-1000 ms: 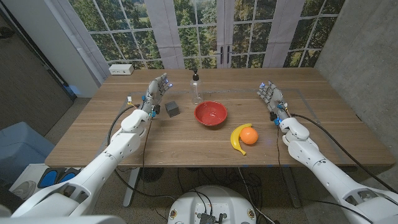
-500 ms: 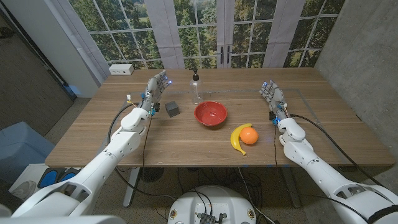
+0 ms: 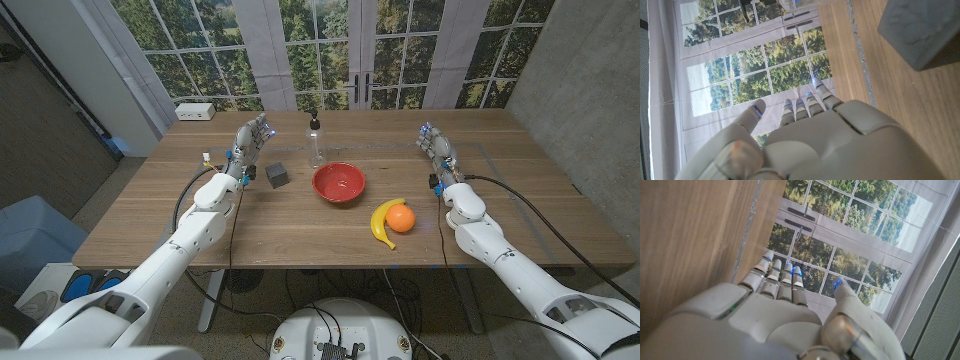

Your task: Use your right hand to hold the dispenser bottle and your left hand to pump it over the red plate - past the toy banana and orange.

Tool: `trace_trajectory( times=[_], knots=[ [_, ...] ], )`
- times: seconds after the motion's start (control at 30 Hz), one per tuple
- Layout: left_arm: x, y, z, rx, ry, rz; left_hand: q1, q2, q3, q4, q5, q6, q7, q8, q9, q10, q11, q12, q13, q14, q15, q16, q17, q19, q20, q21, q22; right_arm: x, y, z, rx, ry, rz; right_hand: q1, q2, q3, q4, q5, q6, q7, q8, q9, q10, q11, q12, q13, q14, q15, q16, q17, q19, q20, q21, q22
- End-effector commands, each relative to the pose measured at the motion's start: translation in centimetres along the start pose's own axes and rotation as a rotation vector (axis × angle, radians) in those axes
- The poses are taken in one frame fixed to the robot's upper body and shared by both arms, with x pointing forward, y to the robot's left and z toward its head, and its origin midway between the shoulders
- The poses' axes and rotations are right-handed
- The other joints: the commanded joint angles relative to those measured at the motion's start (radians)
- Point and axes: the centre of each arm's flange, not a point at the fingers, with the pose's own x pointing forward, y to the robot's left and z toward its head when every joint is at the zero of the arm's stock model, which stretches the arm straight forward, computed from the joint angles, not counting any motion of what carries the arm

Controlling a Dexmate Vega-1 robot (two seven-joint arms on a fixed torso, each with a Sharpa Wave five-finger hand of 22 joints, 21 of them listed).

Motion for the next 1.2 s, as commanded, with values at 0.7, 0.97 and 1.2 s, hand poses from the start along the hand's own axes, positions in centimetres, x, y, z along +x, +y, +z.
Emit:
trace_trajectory(
  times=[0.7,0.97,1.2],
  knots=[
    [0.0,0.1,0.3,0.001,-0.001,-0.024,-0.010,0.022,-0.002,-0.021,-0.003,0.013,-0.001,0.006,0.004,0.033,0.006,0.009,0.005,0.034,-0.012,0.008,0.001,0.033,0.000,-0.014,0.005,1.2,2.0,2.3,-0.220,0.025,0.114,0.034,-0.007,0.004,-0.046,0.009,0.008,-0.004,0.002,0.005,0.012,0.003,0.006,-0.007,0.010,-0.004,0.010,0.004,0.012,0.008,-0.004,0.006],
    [-0.1,0.0,0.6,0.001,-0.002,-0.029,-0.013,0.022,-0.002,-0.024,-0.003,0.014,-0.004,0.006,0.005,0.036,0.007,0.009,0.005,0.039,-0.014,0.008,0.001,0.036,0.002,-0.017,0.005,1.9,1.7,2.4,-0.219,0.036,0.185,0.038,-0.015,0.002,-0.061,0.010,0.009,-0.001,0.002,0.005,0.012,0.005,0.006,-0.010,0.010,0.001,0.011,0.004,0.018,0.000,-0.003,0.006],
    [-0.1,0.0,0.5,0.000,0.005,-0.032,-0.015,0.022,-0.002,-0.025,-0.004,0.015,-0.003,0.006,0.005,0.036,0.003,0.008,0.005,0.041,-0.014,0.007,0.001,0.038,0.002,-0.019,0.005,2.0,2.0,2.7,-0.257,0.044,0.228,0.037,-0.035,-0.007,-0.076,0.009,0.003,0.003,0.000,0.006,0.013,0.012,0.006,-0.013,0.012,0.008,0.012,0.003,0.026,0.002,-0.003,0.006]
  ],
)
